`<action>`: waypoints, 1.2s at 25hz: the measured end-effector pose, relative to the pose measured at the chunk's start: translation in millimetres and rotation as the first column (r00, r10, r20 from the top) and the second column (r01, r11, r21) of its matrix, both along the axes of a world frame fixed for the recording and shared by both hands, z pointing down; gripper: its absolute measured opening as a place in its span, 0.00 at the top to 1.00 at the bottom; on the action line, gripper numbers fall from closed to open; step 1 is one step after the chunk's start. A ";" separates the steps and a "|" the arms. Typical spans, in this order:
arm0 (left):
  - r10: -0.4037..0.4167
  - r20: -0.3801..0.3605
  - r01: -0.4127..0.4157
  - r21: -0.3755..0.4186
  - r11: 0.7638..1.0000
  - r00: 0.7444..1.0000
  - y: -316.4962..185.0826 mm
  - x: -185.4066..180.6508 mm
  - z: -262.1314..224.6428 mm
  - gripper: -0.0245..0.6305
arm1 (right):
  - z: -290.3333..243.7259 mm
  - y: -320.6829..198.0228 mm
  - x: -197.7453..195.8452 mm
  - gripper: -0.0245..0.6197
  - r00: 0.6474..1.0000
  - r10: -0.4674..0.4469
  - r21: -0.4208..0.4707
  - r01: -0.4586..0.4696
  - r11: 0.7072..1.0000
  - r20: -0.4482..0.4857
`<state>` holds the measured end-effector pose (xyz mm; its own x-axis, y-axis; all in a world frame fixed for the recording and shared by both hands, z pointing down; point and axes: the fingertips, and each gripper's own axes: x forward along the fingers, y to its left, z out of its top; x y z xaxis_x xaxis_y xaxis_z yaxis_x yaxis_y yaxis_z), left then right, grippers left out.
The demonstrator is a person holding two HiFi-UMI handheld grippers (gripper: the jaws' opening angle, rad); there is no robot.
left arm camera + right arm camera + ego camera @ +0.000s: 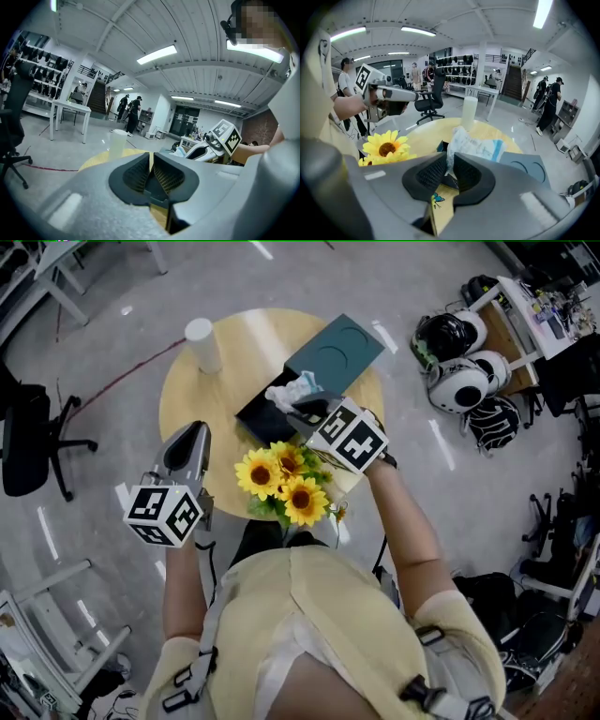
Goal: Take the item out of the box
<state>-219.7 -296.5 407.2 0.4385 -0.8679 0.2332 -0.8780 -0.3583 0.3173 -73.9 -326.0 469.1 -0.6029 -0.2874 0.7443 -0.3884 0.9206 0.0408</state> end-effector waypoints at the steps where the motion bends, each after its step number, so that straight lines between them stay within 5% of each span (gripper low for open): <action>1: -0.006 0.001 0.006 -0.001 1.000 1.000 2.1 0.0 -1.0 0.94 | -4.9 1.4 0.9 0.87 1.000 0.002 0.009 -0.002 1.000 0.015; 17: -0.035 -0.011 0.036 0.037 0.999 0.999 32.0 21.6 -22.7 0.96 | -62.2 34.5 22.3 0.87 0.971 0.050 0.099 -0.075 0.992 0.235; 30: -0.025 -0.034 0.026 0.042 0.999 0.999 44.2 30.9 -32.1 0.98 | -84.8 52.5 36.7 0.88 0.867 0.157 -0.018 -0.169 0.985 0.472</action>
